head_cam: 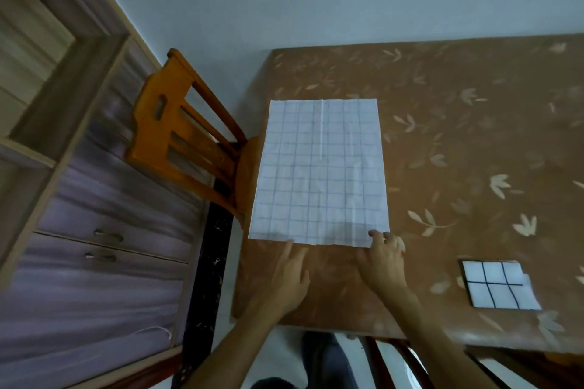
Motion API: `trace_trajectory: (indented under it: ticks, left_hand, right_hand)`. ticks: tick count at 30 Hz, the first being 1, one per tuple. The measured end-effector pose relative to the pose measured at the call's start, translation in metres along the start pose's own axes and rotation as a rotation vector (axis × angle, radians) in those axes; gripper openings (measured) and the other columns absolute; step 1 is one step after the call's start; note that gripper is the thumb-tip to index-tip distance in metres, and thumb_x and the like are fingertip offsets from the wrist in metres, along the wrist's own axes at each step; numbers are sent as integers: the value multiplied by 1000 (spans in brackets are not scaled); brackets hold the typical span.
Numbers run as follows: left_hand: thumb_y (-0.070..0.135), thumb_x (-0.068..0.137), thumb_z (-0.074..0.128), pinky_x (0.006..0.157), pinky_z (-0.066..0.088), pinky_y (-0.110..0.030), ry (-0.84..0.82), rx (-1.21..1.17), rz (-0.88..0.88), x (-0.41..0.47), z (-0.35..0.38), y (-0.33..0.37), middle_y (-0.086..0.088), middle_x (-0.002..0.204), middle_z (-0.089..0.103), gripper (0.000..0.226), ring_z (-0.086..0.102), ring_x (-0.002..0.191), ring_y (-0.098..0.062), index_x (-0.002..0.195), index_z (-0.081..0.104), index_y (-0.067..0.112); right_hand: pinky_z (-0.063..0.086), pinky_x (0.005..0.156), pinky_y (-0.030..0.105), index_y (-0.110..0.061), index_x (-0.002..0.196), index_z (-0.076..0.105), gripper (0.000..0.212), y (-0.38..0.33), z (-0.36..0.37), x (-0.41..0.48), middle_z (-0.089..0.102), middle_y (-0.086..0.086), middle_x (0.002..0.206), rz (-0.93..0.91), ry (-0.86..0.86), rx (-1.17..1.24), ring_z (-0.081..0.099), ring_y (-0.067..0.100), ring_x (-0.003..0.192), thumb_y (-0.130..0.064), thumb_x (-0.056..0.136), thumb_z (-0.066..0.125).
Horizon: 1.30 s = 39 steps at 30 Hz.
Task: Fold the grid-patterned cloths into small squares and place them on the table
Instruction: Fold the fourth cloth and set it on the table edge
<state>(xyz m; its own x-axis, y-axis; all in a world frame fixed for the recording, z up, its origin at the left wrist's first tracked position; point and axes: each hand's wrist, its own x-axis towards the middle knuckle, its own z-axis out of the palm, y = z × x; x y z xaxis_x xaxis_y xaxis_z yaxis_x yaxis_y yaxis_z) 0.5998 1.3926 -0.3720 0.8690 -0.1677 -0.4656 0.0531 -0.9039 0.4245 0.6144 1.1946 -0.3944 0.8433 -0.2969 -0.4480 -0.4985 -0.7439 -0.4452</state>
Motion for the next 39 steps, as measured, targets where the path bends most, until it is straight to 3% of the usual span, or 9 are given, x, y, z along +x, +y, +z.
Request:
trace_trajectory:
  ticks: [6, 10, 14, 21, 27, 30, 33, 37, 39]
  left_hand:
    - [35, 103, 45, 124, 22, -48, -98, 152, 90, 42, 7, 6, -10, 169, -5, 56, -3, 156, -30, 156, 30, 24]
    - [38, 103, 44, 125, 17, -48, -189, 213, 99, 61, 12, 1, -11, 169, -5, 61, -3, 156, -28, 158, 22, 26]
    - [34, 100, 51, 126, 17, -48, -181, 243, 139, 64, 16, -6, -8, 169, 0, 63, 1, 156, -27, 157, 24, 28]
    - [37, 100, 52, 124, 20, -39, -330, 82, 209, 49, -6, -13, -3, 166, 22, 67, 22, 152, -21, 158, 20, 25]
    - [51, 94, 59, 123, 27, -41, -50, -70, 157, 56, -44, -1, 5, 165, 22, 80, 24, 152, -18, 158, 18, 26]
    - [36, 97, 60, 109, 42, -25, 160, -172, 177, 68, -76, 12, 5, 147, 51, 49, 48, 137, -15, 143, 47, 25]
    - [16, 97, 61, 91, 49, -17, 304, -199, 224, 79, -122, 21, 0, 123, 69, 30, 65, 115, -16, 127, 65, 19]
    - [26, 100, 57, 66, 55, -28, 326, -256, 317, 80, -184, 36, 3, 90, 70, 13, 69, 89, -20, 99, 69, 19]
    - [31, 99, 56, 77, 55, -28, 328, -280, 370, 74, -214, 46, 10, 101, 72, 16, 68, 99, -12, 109, 68, 27]
  right_hand:
    - [47, 84, 44, 2, 140, 34, 58, 8, 1, 25, 45, 29, 131, 171, 19, 192, 53, 48, 114, -9, 88, 57]
    - [54, 67, 35, 0, 129, 43, 50, 11, 5, 42, 64, 17, 110, 230, -7, 394, 68, 36, 97, -18, 87, 64]
    - [64, 71, 39, -2, 113, 62, 41, -5, 9, 55, 75, 11, 92, 262, -198, 563, 75, 24, 78, -34, 89, 72]
    - [61, 71, 41, -3, 83, 68, 8, -34, 9, 48, 69, 10, 71, 289, -192, 612, 66, 22, 63, -8, 87, 63]
    - [63, 80, 39, -5, 109, 68, 21, -82, -27, 37, 75, 11, 102, 48, -293, 732, 74, 28, 92, -19, 93, 66]
    - [61, 73, 28, -10, 115, 67, 25, -111, -60, 31, 75, 7, 108, -90, -263, 793, 74, 18, 94, -23, 93, 67]
    - [62, 79, 34, -13, 113, 66, 27, -131, -97, 31, 75, 6, 109, -210, -167, 787, 73, 18, 95, -28, 91, 70]
    - [58, 92, 34, -36, 146, 29, 89, -147, -148, 23, 66, -4, 121, -390, -108, 858, 68, 13, 109, -31, 77, 85]
    - [58, 92, 32, -40, 155, 9, 114, -154, -168, 21, 61, -7, 124, -508, -24, 766, 67, 11, 111, -26, 73, 87]
